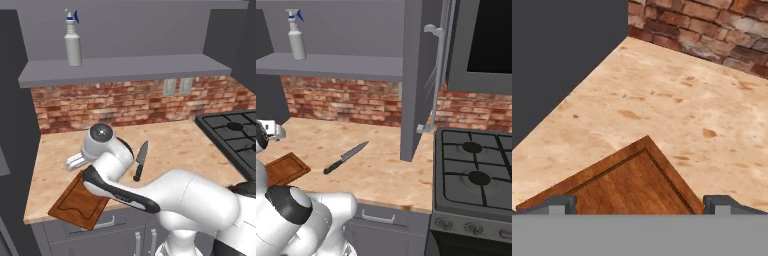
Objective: Move the cutting board and knife to the sink. Then move spray from the cabinet to the counter.
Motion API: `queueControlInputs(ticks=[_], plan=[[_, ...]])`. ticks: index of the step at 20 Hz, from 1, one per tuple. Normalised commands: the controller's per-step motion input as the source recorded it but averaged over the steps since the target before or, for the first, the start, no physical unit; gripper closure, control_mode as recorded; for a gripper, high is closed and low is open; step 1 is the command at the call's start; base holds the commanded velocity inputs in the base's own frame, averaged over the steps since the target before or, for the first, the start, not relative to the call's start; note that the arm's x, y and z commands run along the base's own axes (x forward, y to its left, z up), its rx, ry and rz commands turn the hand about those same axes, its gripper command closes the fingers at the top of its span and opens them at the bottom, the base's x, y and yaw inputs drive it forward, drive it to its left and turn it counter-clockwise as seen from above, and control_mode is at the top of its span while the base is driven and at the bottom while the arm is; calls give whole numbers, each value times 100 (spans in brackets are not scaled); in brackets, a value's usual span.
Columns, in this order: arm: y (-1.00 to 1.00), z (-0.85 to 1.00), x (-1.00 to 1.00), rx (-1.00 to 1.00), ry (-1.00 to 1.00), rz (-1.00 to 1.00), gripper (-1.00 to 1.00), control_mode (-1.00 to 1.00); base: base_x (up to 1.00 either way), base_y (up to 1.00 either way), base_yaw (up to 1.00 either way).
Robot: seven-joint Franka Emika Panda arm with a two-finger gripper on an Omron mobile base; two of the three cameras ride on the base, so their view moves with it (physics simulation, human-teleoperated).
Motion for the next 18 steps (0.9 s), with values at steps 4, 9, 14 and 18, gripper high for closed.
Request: queueControlInputs(ticks=[4, 9, 14, 18], plan=[[-2, 19, -68, 0, 0, 9, -100, -100, 0, 0, 0], [0, 17, -57, 0, 4, 10, -100, -100, 0, 0, 0], [-4, 22, -49, 0, 5, 11, -100, -100, 0, 0, 0], [-5, 26, -45, 0, 7, 12, -100, -100, 0, 0, 0]])
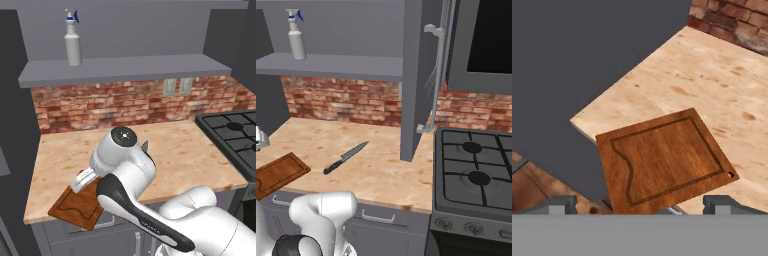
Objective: Move the cutting board and knife to the sink. Then move spray from the cabinet to the counter.
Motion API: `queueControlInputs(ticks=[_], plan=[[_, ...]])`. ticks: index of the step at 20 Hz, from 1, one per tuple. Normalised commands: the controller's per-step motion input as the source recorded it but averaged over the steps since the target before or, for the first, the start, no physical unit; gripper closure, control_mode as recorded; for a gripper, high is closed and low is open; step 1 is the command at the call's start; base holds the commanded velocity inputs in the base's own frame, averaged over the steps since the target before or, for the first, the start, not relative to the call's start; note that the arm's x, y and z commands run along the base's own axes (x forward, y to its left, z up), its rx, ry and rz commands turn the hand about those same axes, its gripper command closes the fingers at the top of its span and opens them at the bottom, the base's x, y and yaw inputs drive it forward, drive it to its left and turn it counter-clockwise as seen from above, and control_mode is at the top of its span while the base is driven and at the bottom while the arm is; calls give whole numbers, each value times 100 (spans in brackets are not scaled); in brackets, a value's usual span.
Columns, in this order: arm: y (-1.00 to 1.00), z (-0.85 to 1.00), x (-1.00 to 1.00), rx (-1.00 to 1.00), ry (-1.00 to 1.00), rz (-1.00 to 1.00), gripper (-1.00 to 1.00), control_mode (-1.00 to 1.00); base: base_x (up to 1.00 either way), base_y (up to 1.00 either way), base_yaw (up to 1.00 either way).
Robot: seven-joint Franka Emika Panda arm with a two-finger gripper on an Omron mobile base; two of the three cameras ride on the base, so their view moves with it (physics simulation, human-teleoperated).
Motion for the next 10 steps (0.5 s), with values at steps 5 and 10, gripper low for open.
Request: queueControlInputs(ticks=[5, 10], plan=[[-6, 21, -47, 0, 8, 12, -100, -100, 0, 0, 0], [-1, 13, -46, -1, 10, 9, -100, -100, 0, 0, 0]])
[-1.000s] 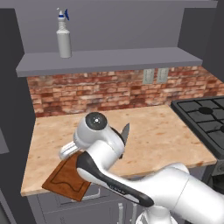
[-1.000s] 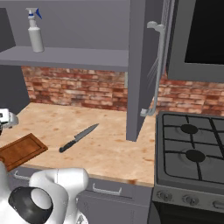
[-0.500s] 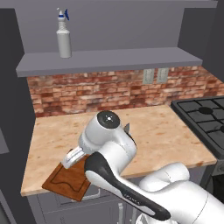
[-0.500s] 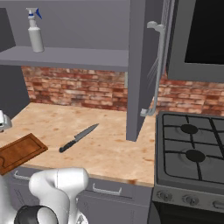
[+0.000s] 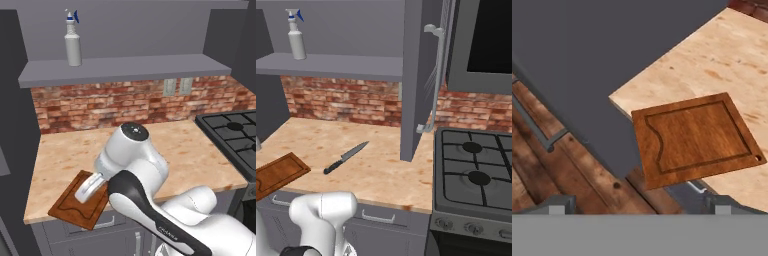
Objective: Move the cutting board and knife to the sink. Then move spray from the cabinet to the counter.
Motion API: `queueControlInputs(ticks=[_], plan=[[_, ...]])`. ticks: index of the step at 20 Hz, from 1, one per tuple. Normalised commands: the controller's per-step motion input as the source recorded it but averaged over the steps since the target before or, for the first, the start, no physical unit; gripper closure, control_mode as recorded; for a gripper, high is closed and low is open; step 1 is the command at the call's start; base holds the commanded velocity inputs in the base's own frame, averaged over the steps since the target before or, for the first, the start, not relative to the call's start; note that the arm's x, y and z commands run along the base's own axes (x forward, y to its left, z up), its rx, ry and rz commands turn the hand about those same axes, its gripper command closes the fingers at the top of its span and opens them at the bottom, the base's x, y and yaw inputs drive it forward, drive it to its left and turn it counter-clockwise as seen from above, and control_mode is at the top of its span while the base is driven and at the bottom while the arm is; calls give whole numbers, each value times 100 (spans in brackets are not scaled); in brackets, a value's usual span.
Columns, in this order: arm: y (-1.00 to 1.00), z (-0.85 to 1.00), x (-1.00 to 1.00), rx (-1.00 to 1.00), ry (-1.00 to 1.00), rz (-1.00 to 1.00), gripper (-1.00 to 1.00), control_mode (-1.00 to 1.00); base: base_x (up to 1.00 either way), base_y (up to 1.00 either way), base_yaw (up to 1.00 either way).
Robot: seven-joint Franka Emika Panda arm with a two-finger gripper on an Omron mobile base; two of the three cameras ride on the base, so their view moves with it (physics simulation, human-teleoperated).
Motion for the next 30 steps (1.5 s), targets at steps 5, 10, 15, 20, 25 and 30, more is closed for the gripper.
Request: queueControlInputs(ticks=[5, 10, 15, 20, 25, 30], plan=[[0, 6, -45, -7, 13, 6, -100, -100, 0, 0, 0], [-1, 7, -43, -7, 16, 3, -100, -100, 0, 0, 0], [-5, 9, -42, -7, 16, 3, -100, -100, 0, 0, 0], [-10, 7, -37, -6, 15, 3, -100, -100, 0, 0, 0], [-14, 1, -34, -11, 6, 5, -100, -100, 0, 0, 0], [-18, 0, -23, -14, 4, 6, -100, -100, 0, 0, 0]])
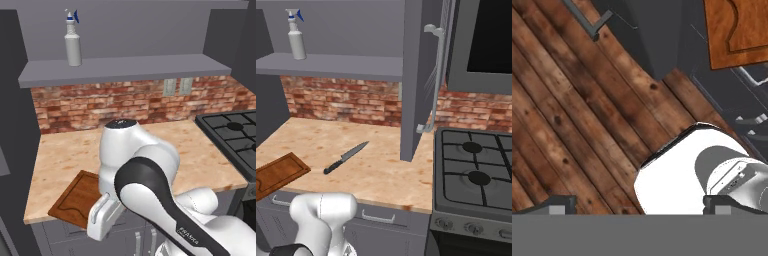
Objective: Move the cutting board and knife to the sink. Then move spray from the cabinet to the counter.
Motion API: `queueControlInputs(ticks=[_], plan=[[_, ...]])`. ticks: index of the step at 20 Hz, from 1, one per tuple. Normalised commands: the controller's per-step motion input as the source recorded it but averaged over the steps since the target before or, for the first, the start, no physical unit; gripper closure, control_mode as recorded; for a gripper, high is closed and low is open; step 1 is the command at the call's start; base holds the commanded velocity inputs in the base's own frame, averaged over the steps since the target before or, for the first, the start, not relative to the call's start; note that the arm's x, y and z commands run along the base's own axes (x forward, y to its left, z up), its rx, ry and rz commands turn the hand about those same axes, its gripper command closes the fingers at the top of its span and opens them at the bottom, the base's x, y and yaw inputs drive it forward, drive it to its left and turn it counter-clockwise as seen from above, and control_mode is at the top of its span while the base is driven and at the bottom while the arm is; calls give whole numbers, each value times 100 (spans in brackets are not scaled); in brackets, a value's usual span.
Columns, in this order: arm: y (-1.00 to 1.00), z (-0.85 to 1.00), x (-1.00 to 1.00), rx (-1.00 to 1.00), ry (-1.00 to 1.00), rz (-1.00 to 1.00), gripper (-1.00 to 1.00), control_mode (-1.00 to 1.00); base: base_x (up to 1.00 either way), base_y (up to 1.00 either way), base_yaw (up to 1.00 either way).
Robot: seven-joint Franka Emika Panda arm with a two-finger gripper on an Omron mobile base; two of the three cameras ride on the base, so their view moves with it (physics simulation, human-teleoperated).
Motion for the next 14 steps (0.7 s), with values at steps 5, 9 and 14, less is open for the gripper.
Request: queueControlInputs(ticks=[5, 9, 14], plan=[[-18, 0, -18, -18, 0, 6, -100, -100, 0, 0, 0], [-19, 0, -15, -16, 0, 5, -100, -100, 0, 0, 0], [-18, 0, -13, -13, 1, 7, -100, -100, 0, 0, 0]])
